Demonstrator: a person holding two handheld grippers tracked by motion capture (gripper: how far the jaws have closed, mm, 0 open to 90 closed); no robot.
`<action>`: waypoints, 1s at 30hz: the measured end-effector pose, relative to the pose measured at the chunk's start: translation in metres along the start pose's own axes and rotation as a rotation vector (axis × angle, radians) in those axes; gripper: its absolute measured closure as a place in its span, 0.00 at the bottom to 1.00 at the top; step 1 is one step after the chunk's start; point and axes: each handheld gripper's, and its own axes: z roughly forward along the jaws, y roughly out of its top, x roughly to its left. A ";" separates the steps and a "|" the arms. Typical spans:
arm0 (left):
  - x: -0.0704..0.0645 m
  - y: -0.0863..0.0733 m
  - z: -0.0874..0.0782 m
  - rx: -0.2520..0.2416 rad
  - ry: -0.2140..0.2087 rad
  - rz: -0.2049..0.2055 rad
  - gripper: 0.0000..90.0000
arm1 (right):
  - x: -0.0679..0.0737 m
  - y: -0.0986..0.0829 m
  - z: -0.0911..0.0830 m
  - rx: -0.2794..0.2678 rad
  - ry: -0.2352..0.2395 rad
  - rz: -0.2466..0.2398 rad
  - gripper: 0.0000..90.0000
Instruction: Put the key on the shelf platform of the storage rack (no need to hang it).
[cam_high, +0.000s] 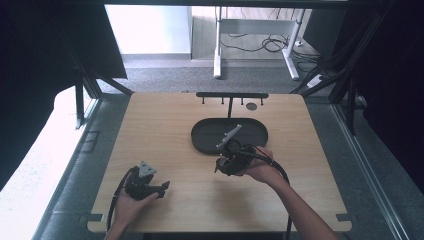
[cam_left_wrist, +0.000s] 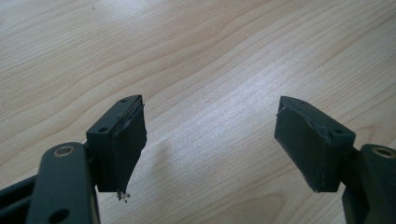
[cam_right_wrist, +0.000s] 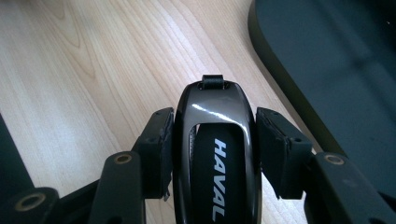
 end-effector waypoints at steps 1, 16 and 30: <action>0.000 0.000 0.000 0.001 -0.001 0.000 0.28 | -0.001 0.000 0.000 -0.001 0.000 0.004 0.54; -0.004 0.000 0.003 0.017 -0.007 0.019 0.28 | -0.006 0.000 -0.003 0.001 -0.024 0.011 0.54; -0.008 0.000 0.009 0.053 -0.020 0.043 0.27 | -0.009 0.002 0.000 0.012 -0.040 0.002 0.54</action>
